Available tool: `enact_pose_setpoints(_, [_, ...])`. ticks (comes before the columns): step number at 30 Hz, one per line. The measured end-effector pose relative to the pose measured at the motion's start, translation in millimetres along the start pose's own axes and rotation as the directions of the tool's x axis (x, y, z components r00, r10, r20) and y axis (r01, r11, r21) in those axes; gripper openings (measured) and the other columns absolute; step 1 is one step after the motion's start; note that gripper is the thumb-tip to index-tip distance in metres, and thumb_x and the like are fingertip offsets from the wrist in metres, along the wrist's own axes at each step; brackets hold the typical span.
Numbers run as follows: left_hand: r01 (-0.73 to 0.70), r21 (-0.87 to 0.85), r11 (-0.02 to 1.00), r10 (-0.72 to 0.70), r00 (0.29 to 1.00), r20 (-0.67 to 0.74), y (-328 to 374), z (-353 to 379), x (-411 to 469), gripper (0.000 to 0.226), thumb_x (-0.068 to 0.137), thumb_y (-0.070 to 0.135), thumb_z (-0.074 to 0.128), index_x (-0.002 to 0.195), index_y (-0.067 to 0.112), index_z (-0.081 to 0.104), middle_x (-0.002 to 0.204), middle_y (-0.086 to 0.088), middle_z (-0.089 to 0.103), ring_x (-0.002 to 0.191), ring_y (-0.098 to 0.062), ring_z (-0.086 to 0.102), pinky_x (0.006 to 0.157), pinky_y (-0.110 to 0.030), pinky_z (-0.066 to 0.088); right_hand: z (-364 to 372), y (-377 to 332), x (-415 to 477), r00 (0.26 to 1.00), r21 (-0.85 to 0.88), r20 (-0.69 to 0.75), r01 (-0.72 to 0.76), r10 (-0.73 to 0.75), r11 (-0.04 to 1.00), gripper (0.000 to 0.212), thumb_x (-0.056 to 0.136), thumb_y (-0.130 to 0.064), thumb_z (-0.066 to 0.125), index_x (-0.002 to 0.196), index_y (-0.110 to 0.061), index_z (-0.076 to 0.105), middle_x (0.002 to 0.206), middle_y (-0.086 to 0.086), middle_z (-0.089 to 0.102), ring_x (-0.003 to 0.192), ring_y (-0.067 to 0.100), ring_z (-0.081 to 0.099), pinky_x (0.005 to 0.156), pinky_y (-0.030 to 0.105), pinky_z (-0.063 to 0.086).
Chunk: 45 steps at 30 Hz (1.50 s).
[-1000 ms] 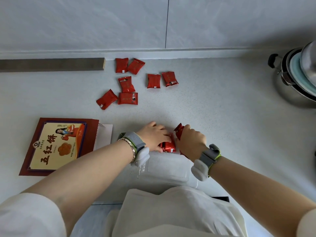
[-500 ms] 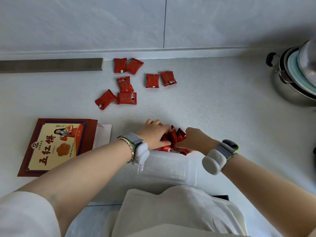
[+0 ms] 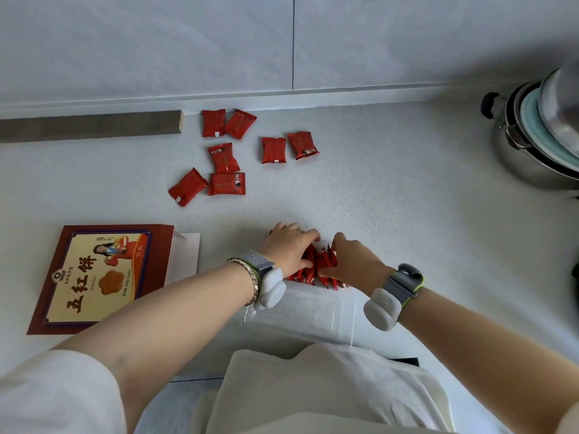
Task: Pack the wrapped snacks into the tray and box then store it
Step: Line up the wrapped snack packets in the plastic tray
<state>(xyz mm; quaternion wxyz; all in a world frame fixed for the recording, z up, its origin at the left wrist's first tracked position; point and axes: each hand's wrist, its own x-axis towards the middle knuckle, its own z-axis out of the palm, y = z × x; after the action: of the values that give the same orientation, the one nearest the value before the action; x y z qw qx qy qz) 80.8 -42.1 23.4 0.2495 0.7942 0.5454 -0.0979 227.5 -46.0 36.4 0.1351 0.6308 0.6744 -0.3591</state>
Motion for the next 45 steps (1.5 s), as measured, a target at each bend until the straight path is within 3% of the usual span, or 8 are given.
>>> enact_pose_setpoints(8, [0.128,-0.045,0.991,-0.135,0.962,-0.237,-19.6,-15.2,-7.9,0.057,0.088,0.043,0.056,0.136,0.018,0.038,0.135,-0.005,0.048,0.124,-0.024,0.043,0.101,-0.037,0.036,14.8,-6.9,5.1,0.985,0.196,-0.034,-0.157,0.167,0.968,0.035,0.092,-0.033,0.053,0.1,-0.001,0.043,0.079,0.011,0.064,0.071,0.023,0.066,0.042,0.021,0.033])
enact_pose_setpoints(14, [0.527,-0.452,0.72,-0.478,0.848,0.228,-50.7,-17.4,-10.2,0.023,0.095,0.026,0.047,0.082,0.008,0.052,0.092,-0.019,0.06,0.091,-0.035,0.064,0.078,-0.039,0.052,6.6,-3.7,13.9,0.984,0.264,0.097,-0.173,0.152,0.949,0.045,0.091,-0.028,0.054,0.053,-0.013,0.034,0.044,-0.002,0.041,0.041,0.009,0.035,0.04,0.016,0.027])
enact_pose_setpoints(18, [0.614,-0.685,0.393,-0.471,0.774,0.423,-49.0,-11.0,-14.1,0.033,0.097,0.016,0.043,0.128,0.012,0.031,0.096,-0.027,0.059,0.065,-0.037,0.064,0.063,-0.049,0.056,0.9,-9.3,27.0,0.992,0.227,-0.034,-0.113,0.124,0.967,0.047,0.091,-0.029,0.055,0.054,-0.013,0.031,0.053,0.001,0.036,0.046,0.011,0.033,0.042,0.02,0.025])
enact_pose_setpoints(23, [0.652,-0.716,0.25,-0.386,0.745,0.544,-50.2,-16.4,-19.1,0.06,0.098,0.007,0.04,0.148,0.024,0.011,0.148,-0.027,0.033,0.1,-0.05,0.063,0.067,-0.05,0.056,-7.6,-11.2,31.2,0.999,-0.023,0.01,-0.043,0.044,0.999,0.052,0.093,-0.039,0.049,0.053,-0.011,0.031,0.054,0.002,0.042,0.046,0.011,0.036,0.043,0.021,0.028])
enact_pose_setpoints(27, [0.646,-0.639,0.418,-0.443,0.759,0.477,-52.1,-26.9,-15.8,0.035,0.093,0.012,0.046,0.127,0.016,0.045,0.129,-0.018,0.053,0.066,-0.031,0.064,0.051,-0.03,0.053,-20.3,-10.0,34.6,0.997,-0.117,-0.079,-0.021,0.012,0.993,0.05,0.096,-0.036,0.045,0.054,-0.008,0.038,0.054,0.002,0.042,0.048,0.015,0.042,0.044,0.022,0.03])
enact_pose_setpoints(31, [0.512,-0.567,0.645,-0.467,0.852,0.238,-60.3,-32.3,-2.9,0.012,0.087,0.027,0.056,0.092,0.017,0.061,0.094,-0.008,0.062,0.08,-0.024,0.059,0.058,-0.023,0.043,-25.7,-11.9,39.6,0.999,-0.16,0.032,0.032,-0.027,0.987,0.031,0.093,-0.02,0.048,0.065,-0.008,0.047,0.072,0.008,0.059,0.08,0.029,0.066,0.05,0.023,0.039])
enact_pose_setpoints(36, [0.39,-0.502,0.772,-0.367,0.918,0.149,-67.1,-33.8,14.6,0.028,0.087,0.028,0.061,0.104,0.007,0.071,0.108,-0.009,0.071,0.099,-0.024,0.063,0.085,-0.029,0.047,-61.2,-19.3,67.1,0.998,-0.133,-0.054,0.021,-0.028,0.991,0.046,0.093,-0.037,0.048,0.067,-0.001,0.059,0.056,0.004,0.059,0.056,0.02,0.06,0.068,0.032,0.054])
enact_pose_setpoints(45, [0.324,-0.525,0.787,-0.159,0.929,0.334,-91.7,-40.2,41.0,0.03,0.086,0.025,0.065,0.106,0.003,0.07,0.094,-0.009,0.069,0.064,-0.001,0.049,0.057,-0.006,0.035,-93.2,-68.2,188.7,0.929,-0.215,-0.267,0.201,-0.255,0.956,0.051,0.091,-0.029,0.051,0.14,-0.023,0.036,0.151,0.011,0.026,0.137,0.035,0.025,0.108,0.046,0.031])
